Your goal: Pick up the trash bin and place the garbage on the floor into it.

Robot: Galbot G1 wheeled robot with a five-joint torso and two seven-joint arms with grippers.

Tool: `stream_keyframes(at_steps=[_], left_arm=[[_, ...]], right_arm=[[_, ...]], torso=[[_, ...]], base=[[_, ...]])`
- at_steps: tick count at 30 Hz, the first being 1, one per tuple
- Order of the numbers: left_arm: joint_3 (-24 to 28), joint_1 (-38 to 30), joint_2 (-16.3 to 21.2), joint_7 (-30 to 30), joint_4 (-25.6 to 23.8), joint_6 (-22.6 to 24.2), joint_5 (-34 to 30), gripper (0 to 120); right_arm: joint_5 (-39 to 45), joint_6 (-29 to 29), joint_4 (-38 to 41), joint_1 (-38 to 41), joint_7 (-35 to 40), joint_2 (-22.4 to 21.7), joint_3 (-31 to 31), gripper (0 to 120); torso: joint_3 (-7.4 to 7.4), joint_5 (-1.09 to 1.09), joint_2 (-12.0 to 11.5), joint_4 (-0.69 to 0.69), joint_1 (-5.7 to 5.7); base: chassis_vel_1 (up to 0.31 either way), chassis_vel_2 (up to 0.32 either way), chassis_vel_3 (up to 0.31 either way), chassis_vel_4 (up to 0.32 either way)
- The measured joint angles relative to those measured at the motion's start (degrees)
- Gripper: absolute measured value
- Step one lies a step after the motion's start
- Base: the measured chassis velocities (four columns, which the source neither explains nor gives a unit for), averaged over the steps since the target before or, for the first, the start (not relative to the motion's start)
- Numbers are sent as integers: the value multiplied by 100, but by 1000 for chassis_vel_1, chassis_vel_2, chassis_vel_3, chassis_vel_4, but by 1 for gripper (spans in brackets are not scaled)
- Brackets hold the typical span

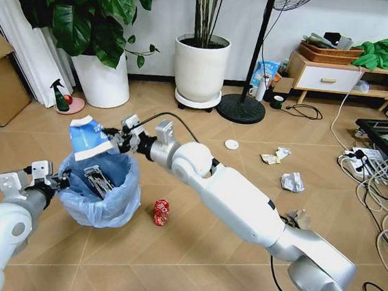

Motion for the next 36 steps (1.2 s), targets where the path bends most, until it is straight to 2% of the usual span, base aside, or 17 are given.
stream_keyframes(at_steps=[3, 6, 7, 10, 13, 19, 21, 25, 27, 30, 36], left_arm=[[31, -89, 16, -10, 20, 13, -35, 0], [38, -116, 23, -25, 15, 22, -76, 0], [38, -116, 23, -25, 15, 22, -76, 0], [-2, -80, 44, -9, -3, 22, -91, 0], [-22, -70, 44, 34, -2, 7, -92, 0], [-56, -37, -18, 58, 47, -7, -55, 0], [-66, -25, -28, 62, 47, -8, -46, 0], [-153, 57, -55, 93, 42, -23, -31, 0], [-163, 65, -54, 96, 42, -23, -31, 0], [-210, 86, -33, 110, 42, -32, -31, 0], [-215, 69, -30, 111, 39, -37, -35, 0]], right_arm=[[-84, -52, -4, -5, 58, 2, -128, 0], [-245, -28, -169, 2, 129, 95, -193, 14], [-245, -28, -169, 2, 129, 95, -193, 14], [-296, 10, -280, 40, 151, 163, -194, 28], [-296, 30, -282, 41, 191, 176, -162, 35], [-155, -35, -83, -35, 685, 130, 431, 60], [-134, -62, -76, -63, 740, 87, 535, 64], [-285, -77, -288, -461, 825, -189, 1074, 84], [-295, -76, -320, -504, 825, -211, 1111, 85], [-376, -54, -605, -844, 821, -359, 1339, 98], [-455, 19, -951, -1065, 788, -374, 1401, 100]], torso=[[0, 1, 0, 0, 0], [0, 1, 0, 1, 0], [0, 1, 0, 1, 0], [0, 2, 0, 2, 0], [0, 1, 0, 2, 0], [-1, 2, 0, 2, 0], [-1, 2, 0, 2, 0], [-1, 3, 0, -1, 0], [-1, 3, 0, -1, 0], [-1, 3, 0, 0, 0], [-1, 2, 0, 1, -1]], base=[[0, 0, 0, 0], [0, 0, 0, 0], [0, 0, 0, 0], [0, 0, 0, 0], [0, 0, 0, 0], [0, 0, 0, 0], [0, 0, 0, 0], [0, 0, 0, 0], [0, 0, 0, 0], [0, 0, 0, 0], [0, 0, 0, 0]])
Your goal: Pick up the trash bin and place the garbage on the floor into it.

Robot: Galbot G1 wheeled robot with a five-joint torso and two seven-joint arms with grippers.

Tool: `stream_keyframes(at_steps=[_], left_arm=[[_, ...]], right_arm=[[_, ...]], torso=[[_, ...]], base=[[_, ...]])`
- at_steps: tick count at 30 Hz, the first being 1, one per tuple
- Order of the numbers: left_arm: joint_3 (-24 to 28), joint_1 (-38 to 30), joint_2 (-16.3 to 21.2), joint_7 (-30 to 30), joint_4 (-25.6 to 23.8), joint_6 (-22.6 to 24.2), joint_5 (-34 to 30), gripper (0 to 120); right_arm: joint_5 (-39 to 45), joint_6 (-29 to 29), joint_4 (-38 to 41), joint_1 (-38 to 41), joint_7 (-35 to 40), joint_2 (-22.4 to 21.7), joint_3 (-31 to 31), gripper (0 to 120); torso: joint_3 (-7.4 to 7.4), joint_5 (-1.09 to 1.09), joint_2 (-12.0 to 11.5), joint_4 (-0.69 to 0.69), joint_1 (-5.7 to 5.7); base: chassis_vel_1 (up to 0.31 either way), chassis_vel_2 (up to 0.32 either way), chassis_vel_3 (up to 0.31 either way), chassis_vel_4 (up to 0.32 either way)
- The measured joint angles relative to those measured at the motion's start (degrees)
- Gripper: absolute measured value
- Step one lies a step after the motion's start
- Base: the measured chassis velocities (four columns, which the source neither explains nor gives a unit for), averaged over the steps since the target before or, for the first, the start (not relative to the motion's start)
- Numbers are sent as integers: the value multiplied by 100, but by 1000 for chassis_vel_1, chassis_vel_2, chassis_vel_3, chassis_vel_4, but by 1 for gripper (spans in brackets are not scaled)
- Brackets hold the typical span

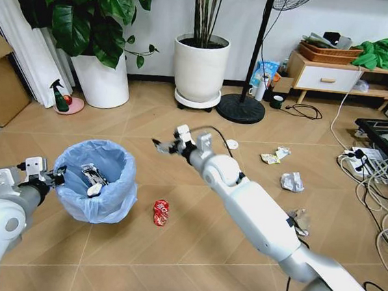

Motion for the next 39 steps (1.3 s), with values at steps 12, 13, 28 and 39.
stream_keyframes(at_steps=[12, 13, 28, 39], left_arm=[[13, 30, 16, -34, -146, -7, -2, 0], [34, 36, 16, -46, -193, -7, -2, 0], [40, 87, -10, -72, -257, -7, 16, 0], [77, 25, -46, -76, -251, -12, 21, 0]], right_arm=[[-418, 152, -1709, -534, 26, 593, -334, 100], [-538, 212, -2092, -516, 13, 829, -398, 100], [-1008, 411, -3555, -361, -20, 1694, -536, 100], [-1188, 510, -3963, -348, -61, 1680, -514, 100]], torso=[[0, -2, 0, 0, 0], [1, 0, 0, 0, 0], [1, -1, 0, 2, 0], [1, 0, 0, 0, 0]], base=[[0, 0, 0, 0], [0, 0, 0, 0], [0, 0, 0, 0], [0, 0, 0, 0]])
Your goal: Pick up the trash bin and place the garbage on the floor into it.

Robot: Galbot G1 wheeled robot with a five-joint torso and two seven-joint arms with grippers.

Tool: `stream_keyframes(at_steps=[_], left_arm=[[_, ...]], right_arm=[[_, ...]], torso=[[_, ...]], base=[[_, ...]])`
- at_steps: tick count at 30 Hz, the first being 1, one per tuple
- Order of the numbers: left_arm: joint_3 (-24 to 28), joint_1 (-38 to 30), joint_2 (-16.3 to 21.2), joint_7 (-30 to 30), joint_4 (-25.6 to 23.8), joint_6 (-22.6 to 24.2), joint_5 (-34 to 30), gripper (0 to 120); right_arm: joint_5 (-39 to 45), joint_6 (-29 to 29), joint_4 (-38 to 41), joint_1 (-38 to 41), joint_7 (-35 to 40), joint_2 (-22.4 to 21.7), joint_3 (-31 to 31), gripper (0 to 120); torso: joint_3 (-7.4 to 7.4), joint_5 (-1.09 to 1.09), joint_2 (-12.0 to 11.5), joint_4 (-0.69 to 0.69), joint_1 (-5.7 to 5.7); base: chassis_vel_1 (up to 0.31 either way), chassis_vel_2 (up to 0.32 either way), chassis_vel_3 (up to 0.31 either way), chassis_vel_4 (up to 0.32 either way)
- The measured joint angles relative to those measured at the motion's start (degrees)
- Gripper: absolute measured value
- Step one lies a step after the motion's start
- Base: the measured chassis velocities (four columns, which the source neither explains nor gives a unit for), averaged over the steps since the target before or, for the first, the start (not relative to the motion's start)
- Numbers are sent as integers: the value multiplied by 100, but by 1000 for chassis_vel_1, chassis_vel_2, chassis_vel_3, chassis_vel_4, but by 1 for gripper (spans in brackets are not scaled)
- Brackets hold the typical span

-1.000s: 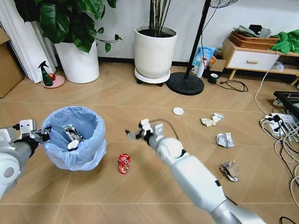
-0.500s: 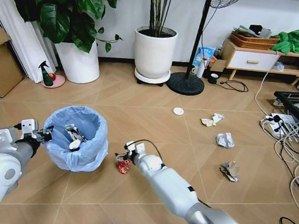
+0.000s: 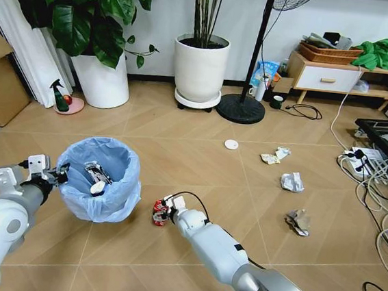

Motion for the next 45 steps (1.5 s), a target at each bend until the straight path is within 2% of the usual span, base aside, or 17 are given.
stream_keyframes(at_steps=[7, 13, 24, 29, 30, 32, 33, 36, 37, 40, 45], left_arm=[[-4, 25, -9, 0, -16, -1, 4, 0], [-21, 29, -20, 1, -32, -7, 7, 0], [-6, 8, -45, -3, -53, -16, 19, 0], [-4, 7, -66, -9, -58, -19, 22, 0], [-4, 7, -66, -9, -58, -19, 22, 0], [-4, 15, -82, -11, -64, -19, 25, 0], [-4, 15, -82, -11, -64, -19, 25, 0], [-4, 12, -89, -12, -66, -19, 27, 0], [-4, 12, -89, -12, -66, -19, 27, 0], [4, 0, -90, -19, -70, -19, 27, 0], [7, 2, -89, -21, -80, -19, 27, 0]], right_arm=[[-13, 101, -155, 42, -110, -6, 19, 100], [49, 262, -73, 37, -506, -9, -18, 100], [-94, 328, -370, 96, -579, -12, -115, 100], [-186, 394, -590, 148, -607, -14, -103, 82], [-186, 394, -590, 148, -607, -14, -103, 82], [-203, 403, -611, 146, -619, -14, -106, 70], [-203, 403, -611, 146, -619, -14, -106, 70], [-205, 406, -612, 130, -620, -13, -101, 57], [-205, 406, -612, 130, -620, -13, -101, 57], [-207, 407, -606, 122, -620, -13, -88, 43], [-219, 407, -605, 117, -620, -14, -55, 35]], torso=[[0, -1, 0, 0, 0], [0, 0, 0, 0, 0], [0, 0, 0, 0, 0], [0, 0, 0, 0, 0], [0, 0, 0, 0, 0], [0, 0, 0, 0, 0], [0, 0, 0, 0, 0], [0, 0, 0, 0, 0], [0, 0, 0, 0, 0], [0, 0, 0, 0, 0], [0, 0, 0, 0, 0]], base=[[0, 0, 0, 0], [0, 0, 0, 0], [0, 0, 0, 0], [0, 0, 0, 0], [0, 0, 0, 0], [0, 0, 0, 0], [0, 0, 0, 0], [0, 0, 0, 0], [0, 0, 0, 0], [0, 0, 0, 0], [0, 0, 0, 0]])
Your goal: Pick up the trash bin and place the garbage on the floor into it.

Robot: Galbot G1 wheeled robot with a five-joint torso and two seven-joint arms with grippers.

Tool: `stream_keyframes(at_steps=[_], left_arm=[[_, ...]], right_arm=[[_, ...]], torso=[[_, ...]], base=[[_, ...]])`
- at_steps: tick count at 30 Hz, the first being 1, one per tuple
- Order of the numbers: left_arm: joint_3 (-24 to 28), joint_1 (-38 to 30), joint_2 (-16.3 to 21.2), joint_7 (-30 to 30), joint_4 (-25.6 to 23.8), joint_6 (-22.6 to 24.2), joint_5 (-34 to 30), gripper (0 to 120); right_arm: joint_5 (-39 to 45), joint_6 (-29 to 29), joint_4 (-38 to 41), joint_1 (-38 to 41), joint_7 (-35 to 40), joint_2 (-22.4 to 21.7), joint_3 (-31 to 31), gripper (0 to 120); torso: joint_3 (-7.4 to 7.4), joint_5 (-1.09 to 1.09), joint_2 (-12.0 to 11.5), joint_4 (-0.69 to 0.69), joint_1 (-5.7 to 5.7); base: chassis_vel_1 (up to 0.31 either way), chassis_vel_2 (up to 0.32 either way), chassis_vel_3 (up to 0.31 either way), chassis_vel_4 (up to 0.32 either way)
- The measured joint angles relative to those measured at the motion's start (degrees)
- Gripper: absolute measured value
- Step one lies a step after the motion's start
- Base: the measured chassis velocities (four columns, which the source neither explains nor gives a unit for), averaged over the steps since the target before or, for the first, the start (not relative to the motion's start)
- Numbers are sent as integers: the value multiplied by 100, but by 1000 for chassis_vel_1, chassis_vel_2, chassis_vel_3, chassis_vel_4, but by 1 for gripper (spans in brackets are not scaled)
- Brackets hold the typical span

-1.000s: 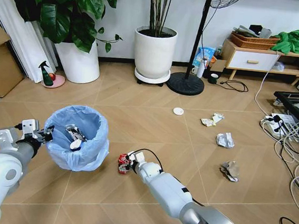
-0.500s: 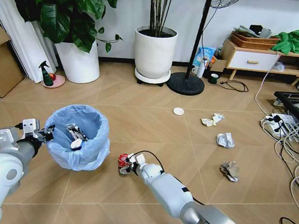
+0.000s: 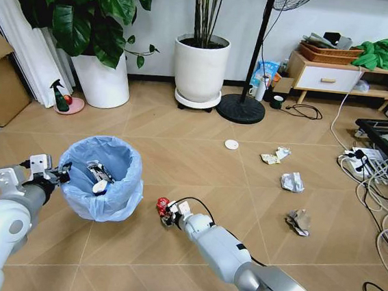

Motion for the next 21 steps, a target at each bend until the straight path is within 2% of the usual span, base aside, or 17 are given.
stream_keyframes(at_steps=[7, 21], left_arm=[[12, 2, 3, -1, -14, 0, 0, 0], [13, 41, -5, -2, -30, 0, -2, 0]], right_arm=[[-68, -9, 59, -35, 25, 0, 53, 35], [-108, -246, 1111, -214, 351, -1, 504, 35]], torso=[[0, 0, 0, 0, 0], [0, 0, 0, 0, 0]], base=[[0, 0, 0, 0], [0, 0, 0, 0]])
